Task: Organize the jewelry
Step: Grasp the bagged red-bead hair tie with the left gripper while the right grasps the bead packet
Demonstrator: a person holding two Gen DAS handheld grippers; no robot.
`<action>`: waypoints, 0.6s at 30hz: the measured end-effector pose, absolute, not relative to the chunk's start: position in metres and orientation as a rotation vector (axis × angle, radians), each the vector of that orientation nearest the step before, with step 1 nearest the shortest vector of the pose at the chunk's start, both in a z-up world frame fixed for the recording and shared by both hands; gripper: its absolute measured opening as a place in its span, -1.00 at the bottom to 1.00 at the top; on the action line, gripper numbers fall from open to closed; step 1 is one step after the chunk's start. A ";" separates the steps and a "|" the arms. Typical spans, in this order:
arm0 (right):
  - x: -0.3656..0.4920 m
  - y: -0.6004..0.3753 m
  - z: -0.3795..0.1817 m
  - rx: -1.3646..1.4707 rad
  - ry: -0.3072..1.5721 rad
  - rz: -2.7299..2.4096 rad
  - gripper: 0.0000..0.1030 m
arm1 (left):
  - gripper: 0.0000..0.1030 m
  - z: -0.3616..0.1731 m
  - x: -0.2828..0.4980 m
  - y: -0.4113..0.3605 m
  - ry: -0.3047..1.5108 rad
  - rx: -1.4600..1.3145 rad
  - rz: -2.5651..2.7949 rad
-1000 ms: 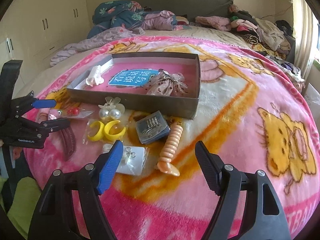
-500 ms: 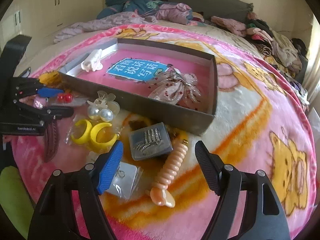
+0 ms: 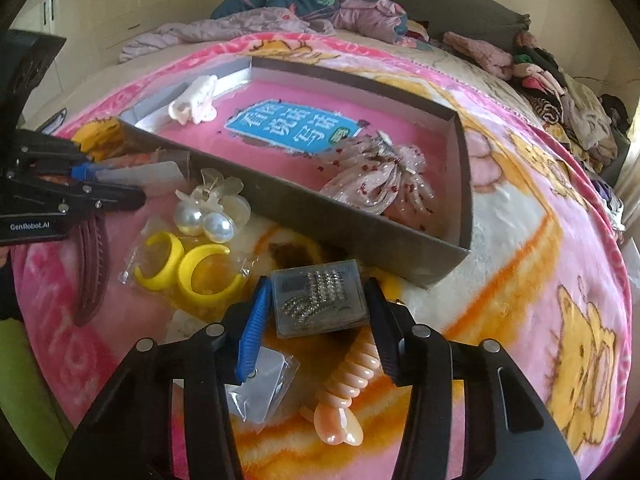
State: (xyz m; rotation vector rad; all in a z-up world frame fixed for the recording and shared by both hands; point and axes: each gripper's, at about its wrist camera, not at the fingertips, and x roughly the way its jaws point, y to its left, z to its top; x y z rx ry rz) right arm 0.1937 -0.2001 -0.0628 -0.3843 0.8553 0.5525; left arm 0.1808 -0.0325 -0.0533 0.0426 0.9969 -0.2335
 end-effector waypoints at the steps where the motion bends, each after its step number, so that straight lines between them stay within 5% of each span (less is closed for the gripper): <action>1: 0.192 -0.202 -0.061 -0.374 0.850 0.550 -0.12 | -0.75 -0.052 0.180 -0.032 0.994 0.038 -0.239; 18: 0.156 -0.223 -0.031 -0.223 0.802 0.544 -0.11 | -0.85 -0.023 0.158 -0.028 0.912 -0.024 -0.263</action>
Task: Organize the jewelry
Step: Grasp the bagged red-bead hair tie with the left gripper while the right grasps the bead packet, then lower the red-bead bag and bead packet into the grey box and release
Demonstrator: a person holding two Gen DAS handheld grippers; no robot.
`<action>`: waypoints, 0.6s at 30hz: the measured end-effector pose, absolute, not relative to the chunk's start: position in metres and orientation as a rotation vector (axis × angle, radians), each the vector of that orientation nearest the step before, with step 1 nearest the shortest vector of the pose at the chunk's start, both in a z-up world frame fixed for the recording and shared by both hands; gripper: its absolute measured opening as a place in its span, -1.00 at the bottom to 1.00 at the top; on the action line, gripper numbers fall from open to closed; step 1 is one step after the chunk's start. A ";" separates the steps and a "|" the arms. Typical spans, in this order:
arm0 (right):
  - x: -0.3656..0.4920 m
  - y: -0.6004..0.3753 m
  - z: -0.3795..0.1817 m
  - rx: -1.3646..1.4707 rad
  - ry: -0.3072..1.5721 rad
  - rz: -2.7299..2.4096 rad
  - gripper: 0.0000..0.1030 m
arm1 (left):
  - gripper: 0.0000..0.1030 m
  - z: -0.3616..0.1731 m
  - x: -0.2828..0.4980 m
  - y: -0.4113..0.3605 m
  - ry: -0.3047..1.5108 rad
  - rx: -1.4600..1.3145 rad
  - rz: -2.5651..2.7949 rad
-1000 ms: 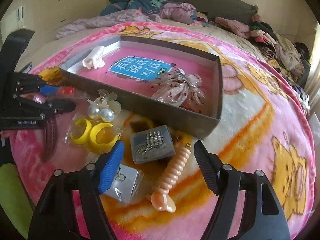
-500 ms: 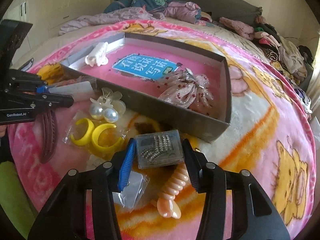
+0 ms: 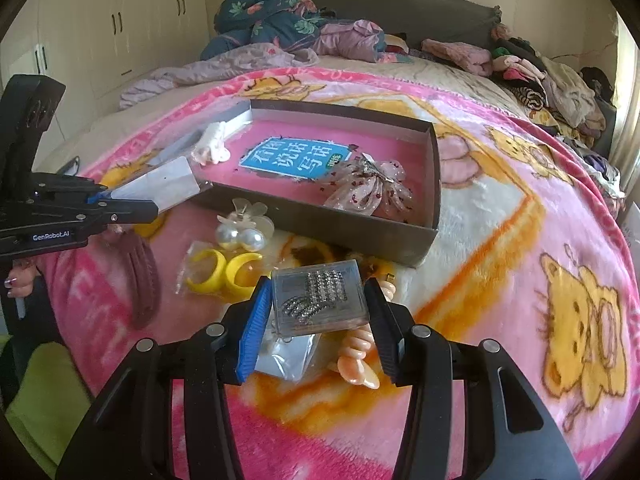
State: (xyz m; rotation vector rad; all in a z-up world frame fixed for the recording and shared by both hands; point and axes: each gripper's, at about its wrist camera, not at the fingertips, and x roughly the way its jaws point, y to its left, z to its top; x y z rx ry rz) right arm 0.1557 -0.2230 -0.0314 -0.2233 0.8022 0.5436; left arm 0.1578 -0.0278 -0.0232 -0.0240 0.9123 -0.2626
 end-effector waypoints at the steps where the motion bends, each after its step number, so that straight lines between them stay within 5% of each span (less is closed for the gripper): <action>1: 0.155 -0.223 -0.031 -0.220 0.801 0.542 -0.11 | -0.85 -0.022 0.158 -0.026 0.908 -0.029 -0.261; 18: 0.175 -0.215 -0.011 -0.160 0.766 0.563 -0.11 | -0.85 0.003 0.183 0.001 0.865 -0.089 -0.220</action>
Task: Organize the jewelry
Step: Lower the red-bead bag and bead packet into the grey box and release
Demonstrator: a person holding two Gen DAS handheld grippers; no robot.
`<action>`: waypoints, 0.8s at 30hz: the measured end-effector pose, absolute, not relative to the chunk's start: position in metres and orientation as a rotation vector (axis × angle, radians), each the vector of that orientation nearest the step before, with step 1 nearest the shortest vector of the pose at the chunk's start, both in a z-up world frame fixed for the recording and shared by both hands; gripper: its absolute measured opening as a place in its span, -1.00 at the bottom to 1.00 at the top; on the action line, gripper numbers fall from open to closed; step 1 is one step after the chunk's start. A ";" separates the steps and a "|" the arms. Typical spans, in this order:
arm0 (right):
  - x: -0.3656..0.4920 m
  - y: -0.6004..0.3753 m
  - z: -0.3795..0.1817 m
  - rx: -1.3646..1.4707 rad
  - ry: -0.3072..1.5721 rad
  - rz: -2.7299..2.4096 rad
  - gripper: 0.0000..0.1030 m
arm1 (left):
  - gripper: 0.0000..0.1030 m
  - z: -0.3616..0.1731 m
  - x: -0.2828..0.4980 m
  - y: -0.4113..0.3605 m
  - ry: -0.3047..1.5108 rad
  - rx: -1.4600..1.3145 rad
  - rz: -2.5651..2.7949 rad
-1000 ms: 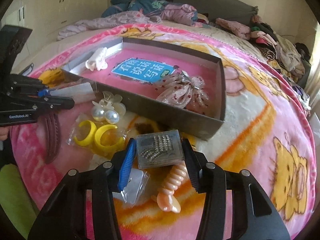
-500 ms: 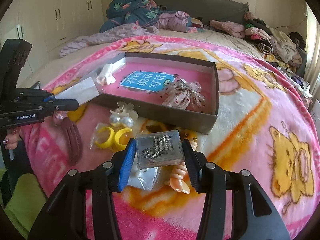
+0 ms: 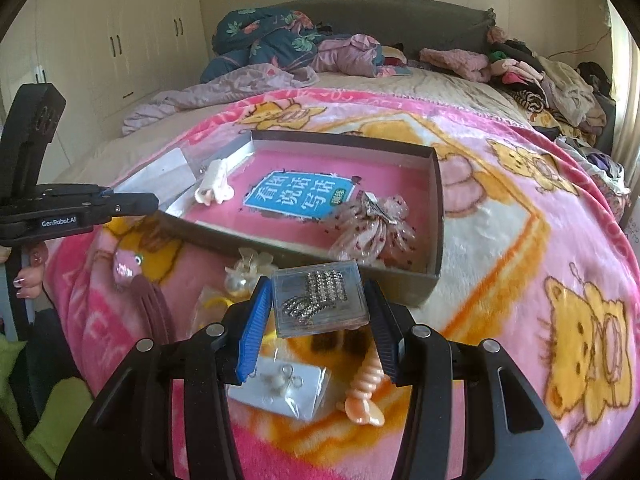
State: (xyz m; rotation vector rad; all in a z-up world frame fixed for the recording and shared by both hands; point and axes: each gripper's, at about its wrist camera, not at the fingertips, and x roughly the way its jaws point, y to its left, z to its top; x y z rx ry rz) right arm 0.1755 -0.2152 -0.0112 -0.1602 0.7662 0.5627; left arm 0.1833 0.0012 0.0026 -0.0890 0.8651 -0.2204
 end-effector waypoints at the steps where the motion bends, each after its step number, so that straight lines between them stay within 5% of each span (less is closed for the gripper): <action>1: 0.178 -0.214 -0.011 -0.160 0.763 0.562 -0.11 | -0.85 0.003 0.184 0.002 0.864 -0.091 -0.217; 24: 0.236 -0.213 -0.006 -0.137 0.744 0.534 -0.11 | -0.85 -0.015 0.235 -0.007 0.910 -0.107 -0.202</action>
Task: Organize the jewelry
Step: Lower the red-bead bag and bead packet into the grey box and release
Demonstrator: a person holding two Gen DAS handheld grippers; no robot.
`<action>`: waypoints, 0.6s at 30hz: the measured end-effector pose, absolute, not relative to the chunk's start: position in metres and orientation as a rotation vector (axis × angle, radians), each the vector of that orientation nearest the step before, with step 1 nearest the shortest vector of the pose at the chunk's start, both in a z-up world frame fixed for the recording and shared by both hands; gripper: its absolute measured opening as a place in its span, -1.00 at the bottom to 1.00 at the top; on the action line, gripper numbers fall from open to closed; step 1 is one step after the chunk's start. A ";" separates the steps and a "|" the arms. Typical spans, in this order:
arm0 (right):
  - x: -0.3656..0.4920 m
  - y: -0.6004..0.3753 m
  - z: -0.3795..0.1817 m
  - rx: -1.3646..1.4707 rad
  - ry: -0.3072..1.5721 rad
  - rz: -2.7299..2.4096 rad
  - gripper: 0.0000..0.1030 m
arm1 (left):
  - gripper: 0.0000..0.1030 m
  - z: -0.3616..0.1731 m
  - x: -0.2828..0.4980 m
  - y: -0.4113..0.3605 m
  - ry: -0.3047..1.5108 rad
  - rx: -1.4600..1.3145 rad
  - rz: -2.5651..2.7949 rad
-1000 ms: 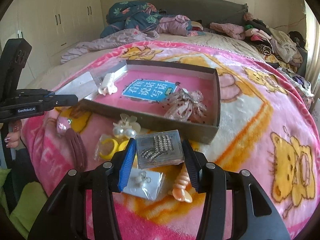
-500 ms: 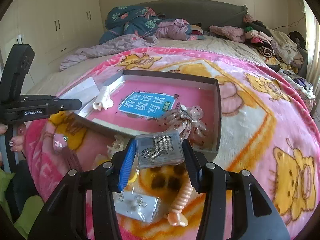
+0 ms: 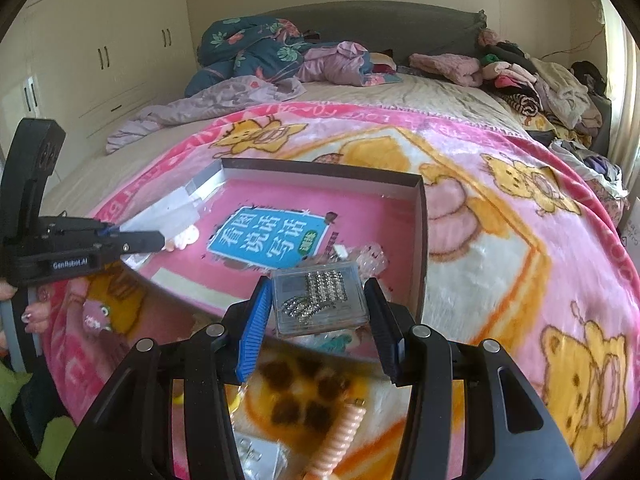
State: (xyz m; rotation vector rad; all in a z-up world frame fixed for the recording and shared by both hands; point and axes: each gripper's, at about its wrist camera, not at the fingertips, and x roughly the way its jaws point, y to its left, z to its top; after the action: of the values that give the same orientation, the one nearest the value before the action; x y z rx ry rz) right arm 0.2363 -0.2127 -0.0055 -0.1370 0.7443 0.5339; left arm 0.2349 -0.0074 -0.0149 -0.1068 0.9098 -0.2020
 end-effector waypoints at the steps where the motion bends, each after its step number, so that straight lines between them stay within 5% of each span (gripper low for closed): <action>1: 0.236 -0.213 -0.006 -0.138 0.745 0.533 -0.11 | -0.85 -0.015 0.236 -0.009 0.912 -0.103 -0.201; 18: 0.300 -0.212 -0.017 -0.120 0.807 0.508 -0.11 | -0.84 -0.022 0.269 -0.032 0.950 -0.044 -0.201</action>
State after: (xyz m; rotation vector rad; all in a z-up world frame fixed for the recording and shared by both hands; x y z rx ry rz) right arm 0.3000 -0.2117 -0.0170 -0.1203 0.8072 0.5078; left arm 0.2687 -0.0323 -0.0218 -0.0444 0.9500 -0.2013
